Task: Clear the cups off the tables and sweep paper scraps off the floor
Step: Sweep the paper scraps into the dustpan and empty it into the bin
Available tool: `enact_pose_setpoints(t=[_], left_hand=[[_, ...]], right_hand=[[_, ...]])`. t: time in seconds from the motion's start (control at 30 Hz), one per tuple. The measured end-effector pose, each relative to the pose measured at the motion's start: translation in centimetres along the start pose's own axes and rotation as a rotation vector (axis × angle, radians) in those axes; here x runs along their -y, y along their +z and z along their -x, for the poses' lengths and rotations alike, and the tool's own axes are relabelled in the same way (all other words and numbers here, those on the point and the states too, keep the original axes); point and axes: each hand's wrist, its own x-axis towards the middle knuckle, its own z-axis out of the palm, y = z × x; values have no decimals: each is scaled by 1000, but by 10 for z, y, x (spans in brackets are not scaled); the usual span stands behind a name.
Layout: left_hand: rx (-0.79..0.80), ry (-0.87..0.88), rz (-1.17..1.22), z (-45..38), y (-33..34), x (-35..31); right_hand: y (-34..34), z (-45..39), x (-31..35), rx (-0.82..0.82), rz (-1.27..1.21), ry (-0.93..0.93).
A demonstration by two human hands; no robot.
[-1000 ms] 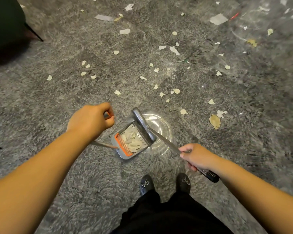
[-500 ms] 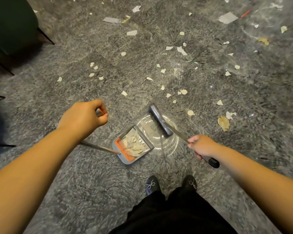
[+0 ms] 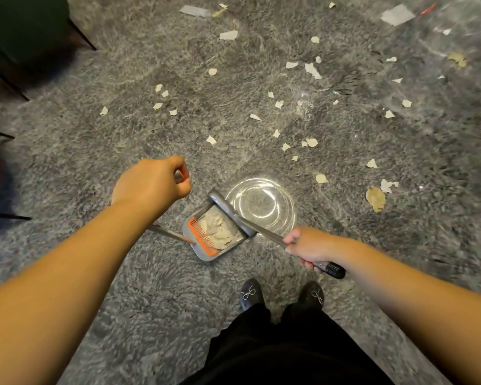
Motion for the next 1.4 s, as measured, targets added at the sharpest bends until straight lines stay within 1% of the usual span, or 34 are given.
enact_pose_setpoints(t=[0.23,0.37,0.53,0.67,0.87,1.13,1.27,1.4], left_hand=[[-54,-26,64,9,-4,17],[-91,-53,113,9,-4,15],[-122,-1,142,-8,-7,-11],[-128,46,161,-26,-8,-46],[-116,123,187,-61,-5,-118],[-75,221,132,-119,-5,-229],[-58,222,106,-147,0,-273],[-29,220,69,-170,4,-306]], right_hand=[[10,23,-3,7,-215,6],[-6,38,-9,-55,-225,-14],[-31,53,-28,-169,-350,11],[-53,61,-51,-257,-453,30],[-95,66,-103,-336,-601,68],[-168,67,-181,-394,-636,75],[-206,57,-213,-415,-641,123],[-244,40,-234,-383,-582,167]])
